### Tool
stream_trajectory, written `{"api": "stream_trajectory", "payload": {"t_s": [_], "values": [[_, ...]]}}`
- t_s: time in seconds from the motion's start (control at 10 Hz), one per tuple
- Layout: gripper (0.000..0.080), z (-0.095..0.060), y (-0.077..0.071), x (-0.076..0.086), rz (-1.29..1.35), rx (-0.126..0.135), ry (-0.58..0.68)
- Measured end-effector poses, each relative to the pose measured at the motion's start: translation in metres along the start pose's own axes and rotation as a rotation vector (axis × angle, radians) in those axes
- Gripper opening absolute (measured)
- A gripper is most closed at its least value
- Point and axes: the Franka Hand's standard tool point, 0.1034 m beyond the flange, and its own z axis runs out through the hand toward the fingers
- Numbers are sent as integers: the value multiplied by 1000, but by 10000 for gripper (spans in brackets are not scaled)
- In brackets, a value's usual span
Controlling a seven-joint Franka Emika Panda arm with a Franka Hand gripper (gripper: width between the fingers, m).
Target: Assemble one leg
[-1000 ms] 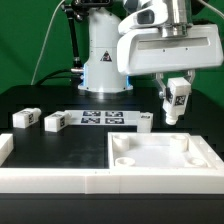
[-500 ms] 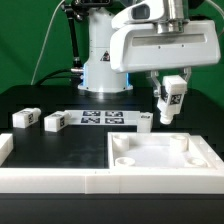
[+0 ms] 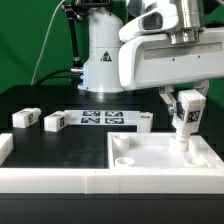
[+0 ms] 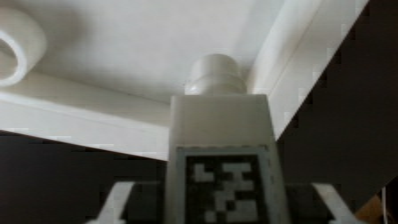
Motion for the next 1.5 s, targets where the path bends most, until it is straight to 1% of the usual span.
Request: {"api": "stream_trajectory", "payload": {"t_s": [0.1, 0.2, 0.3, 0.6, 0.7, 0.9, 1.0, 1.2, 1.5], "values": [[290, 2, 2, 7, -2, -10, 48], [290, 3, 2, 9, -2, -12, 61], [290, 3, 4, 9, -3, -20, 85], [290, 3, 2, 9, -4, -19, 83], [290, 4, 0, 9, -9, -17, 84], [290, 7, 0, 17, -13, -17, 102], [290, 11, 2, 17, -14, -22, 120], [290, 16, 1, 14, -14, -18, 112], [290, 24, -6, 9, -19, -10, 99]]}}
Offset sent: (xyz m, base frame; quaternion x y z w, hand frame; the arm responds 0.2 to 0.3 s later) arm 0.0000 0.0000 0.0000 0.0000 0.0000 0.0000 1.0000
